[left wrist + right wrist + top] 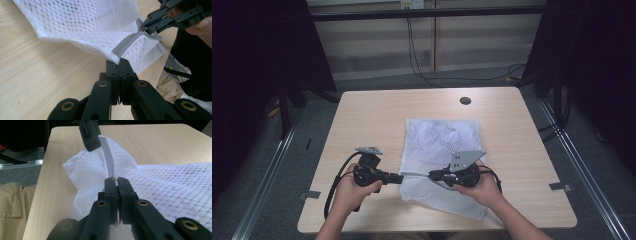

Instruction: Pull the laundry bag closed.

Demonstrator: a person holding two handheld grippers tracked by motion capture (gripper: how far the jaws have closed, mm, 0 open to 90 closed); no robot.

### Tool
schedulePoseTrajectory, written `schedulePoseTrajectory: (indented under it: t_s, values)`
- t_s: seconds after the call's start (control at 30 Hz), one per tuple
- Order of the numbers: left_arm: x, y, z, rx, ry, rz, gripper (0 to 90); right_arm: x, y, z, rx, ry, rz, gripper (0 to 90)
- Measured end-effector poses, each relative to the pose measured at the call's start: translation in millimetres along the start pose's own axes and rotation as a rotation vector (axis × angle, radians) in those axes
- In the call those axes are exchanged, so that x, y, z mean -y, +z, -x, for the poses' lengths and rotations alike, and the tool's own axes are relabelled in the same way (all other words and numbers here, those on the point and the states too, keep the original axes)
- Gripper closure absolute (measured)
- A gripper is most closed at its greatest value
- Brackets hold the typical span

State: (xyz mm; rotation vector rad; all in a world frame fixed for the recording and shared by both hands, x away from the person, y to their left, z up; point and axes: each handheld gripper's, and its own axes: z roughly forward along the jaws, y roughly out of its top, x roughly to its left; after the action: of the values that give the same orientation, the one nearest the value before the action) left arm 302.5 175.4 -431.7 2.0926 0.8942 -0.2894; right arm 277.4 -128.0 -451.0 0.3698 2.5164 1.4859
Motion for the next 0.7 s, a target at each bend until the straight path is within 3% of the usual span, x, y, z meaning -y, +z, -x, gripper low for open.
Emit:
schedulePoseTrajectory:
  t_s: [0.7]
  values:
    - [0.6,-0.7,-0.3,0.000,-0.009,0.000,88.4,2.9,-5.3,0.4,-0.012,0.017,0.010,87.0]
